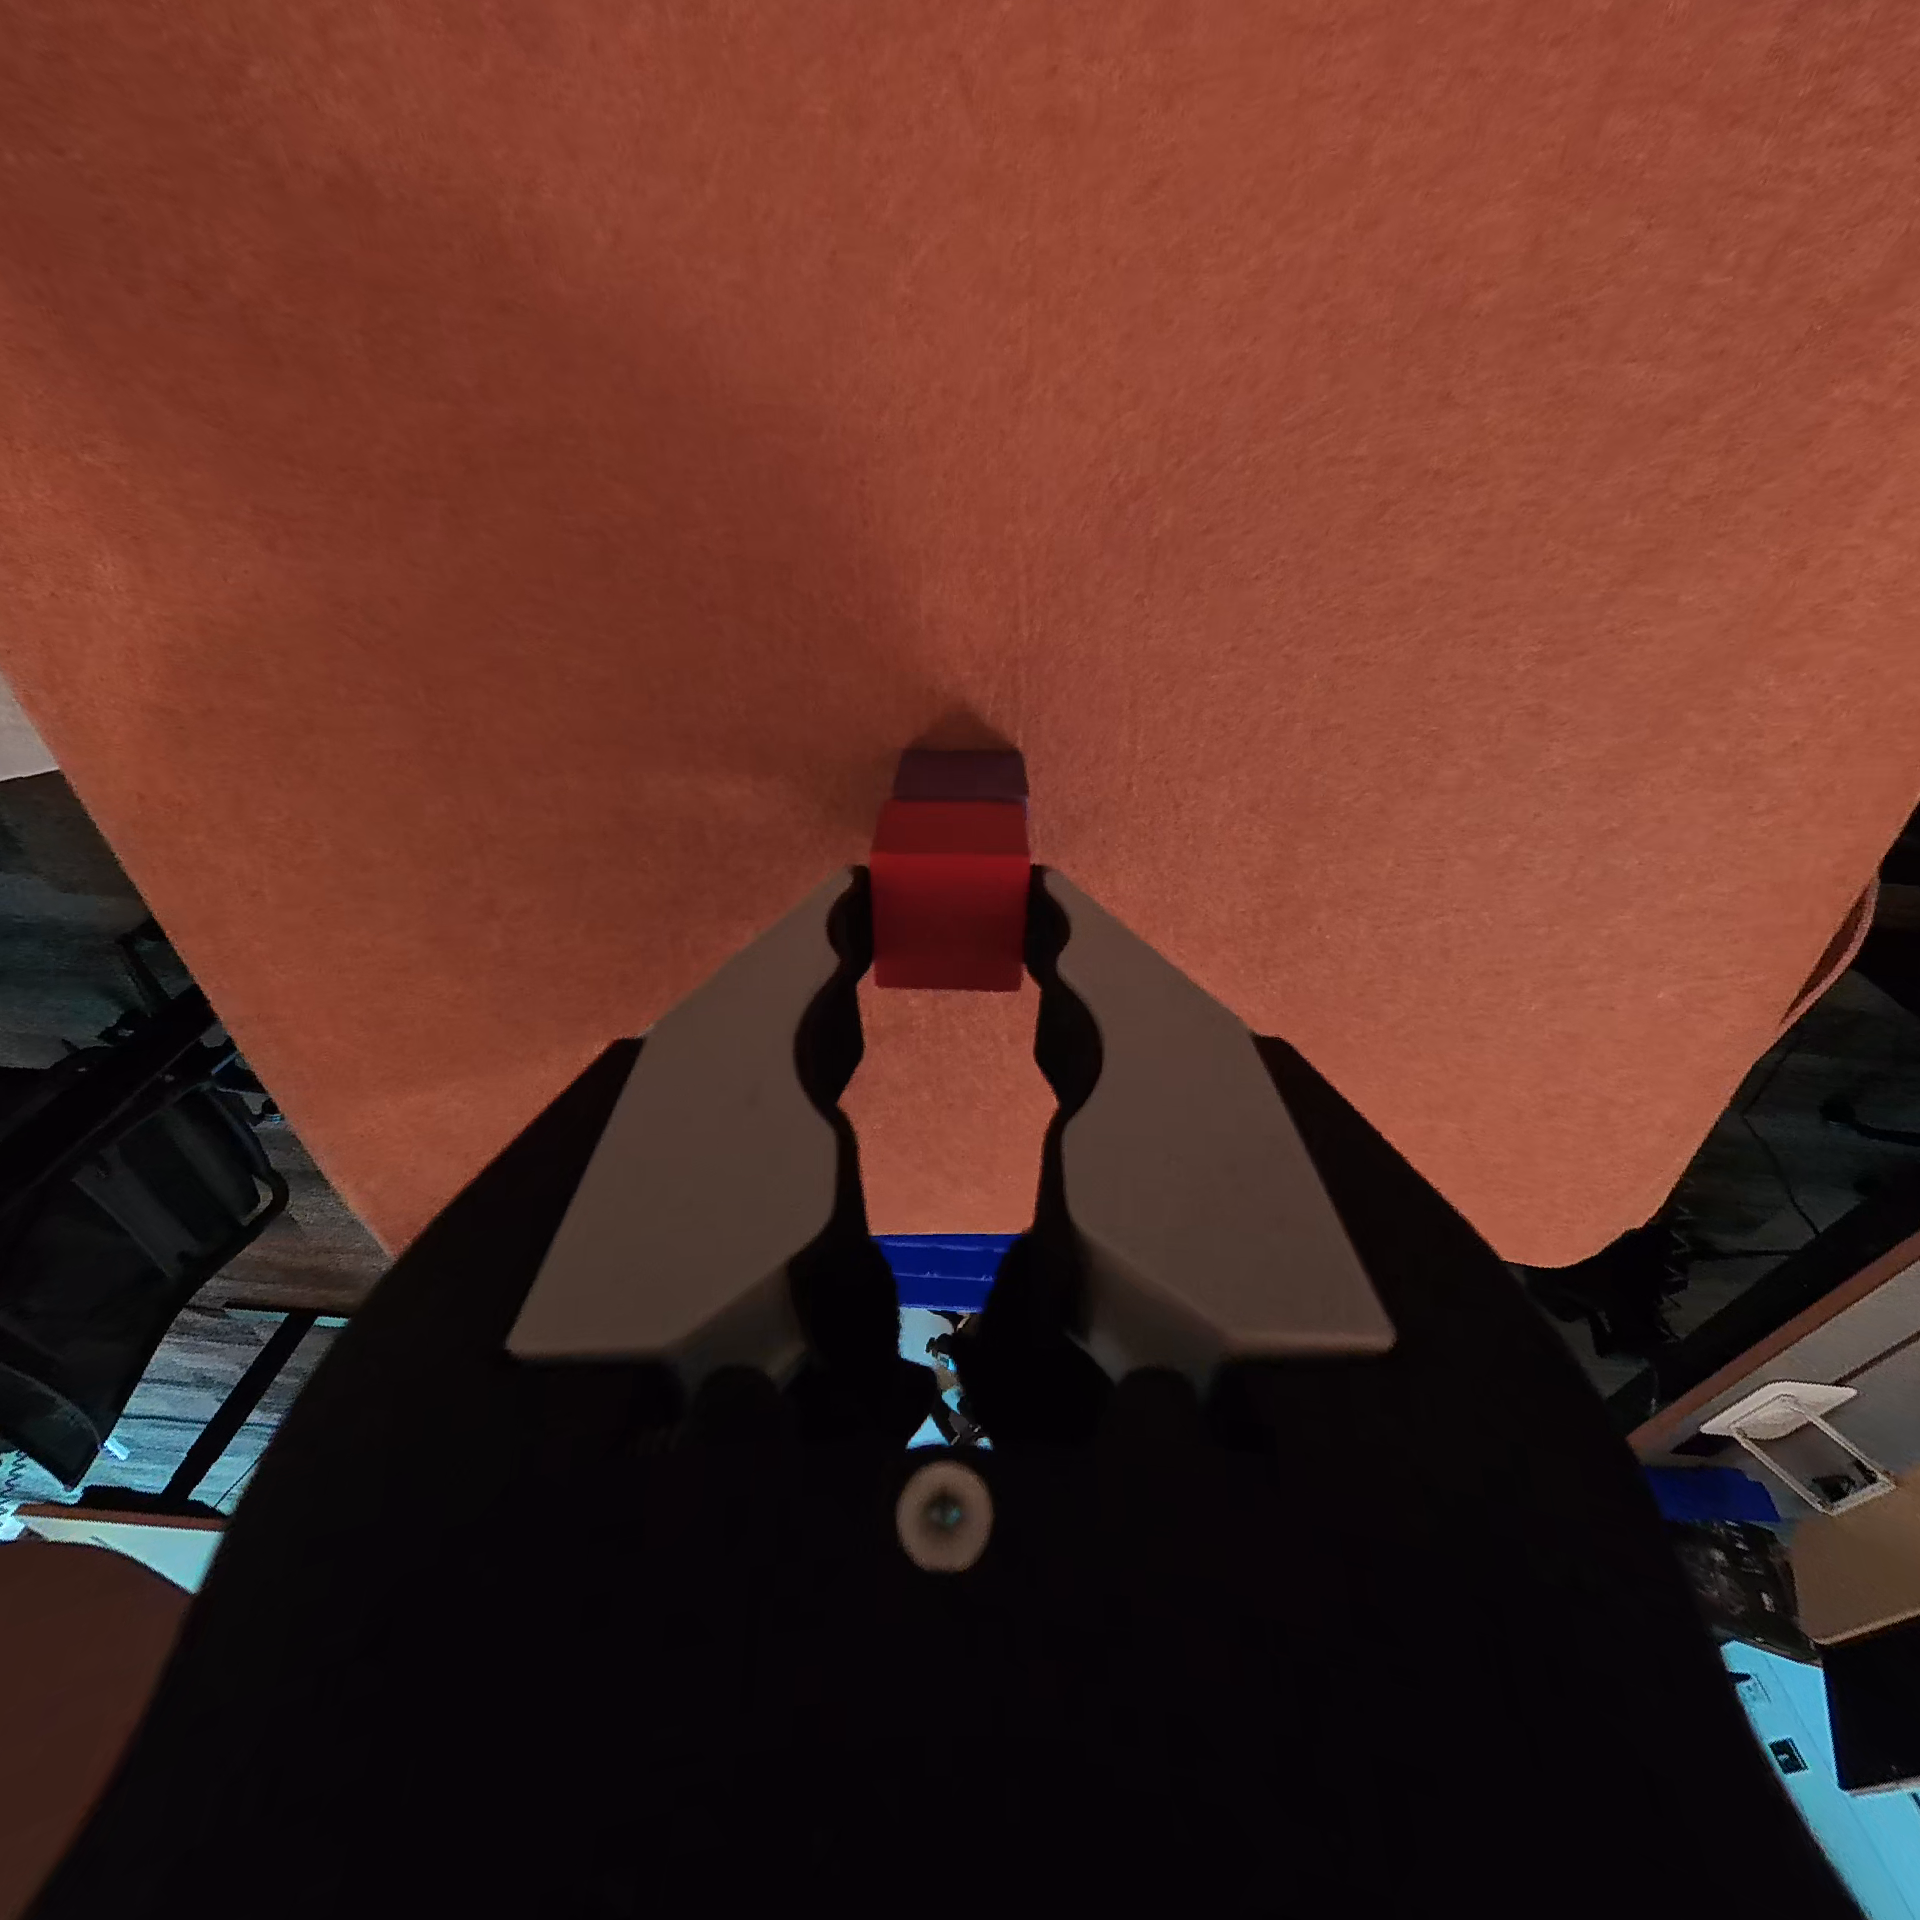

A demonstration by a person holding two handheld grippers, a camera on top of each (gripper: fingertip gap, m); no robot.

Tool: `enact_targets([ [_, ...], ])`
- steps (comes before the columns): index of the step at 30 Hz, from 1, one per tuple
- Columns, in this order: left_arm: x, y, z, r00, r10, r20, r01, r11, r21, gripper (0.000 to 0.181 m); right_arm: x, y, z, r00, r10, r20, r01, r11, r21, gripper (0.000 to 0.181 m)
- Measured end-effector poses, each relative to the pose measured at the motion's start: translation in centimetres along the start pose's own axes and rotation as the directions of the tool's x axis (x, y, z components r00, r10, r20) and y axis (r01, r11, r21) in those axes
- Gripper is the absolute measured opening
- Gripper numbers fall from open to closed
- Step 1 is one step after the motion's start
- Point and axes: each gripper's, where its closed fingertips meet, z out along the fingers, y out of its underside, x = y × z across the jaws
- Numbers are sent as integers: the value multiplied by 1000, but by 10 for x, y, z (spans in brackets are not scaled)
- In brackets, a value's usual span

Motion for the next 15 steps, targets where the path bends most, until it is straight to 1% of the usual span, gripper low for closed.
enact_targets([
  [7,-3,-1,1,1000,2,6,-2,1000,0,50,3,-3,-4,1000,3,-24,-2,1000,16,36],
  [10,-18,9,-3,999,-19,50,21,999,-42,50,5,-1,-15,998,33,-53,-30,997,65,47],
  [12,-44,29,-9,990,-42,134,58,991,-117,50,-1,-1,-28,996,57,-76,-44,986,159,50],
  [14,-83,61,-23,964,-50,261,116,963,-242,50,-13,-1,-47,989,91,-114,-52,952,301,52],
  [15,-106,79,-33,939,-44,341,154,941,-302,51,-26,-2,-58,986,107,-125,-50,918,392,55],
])
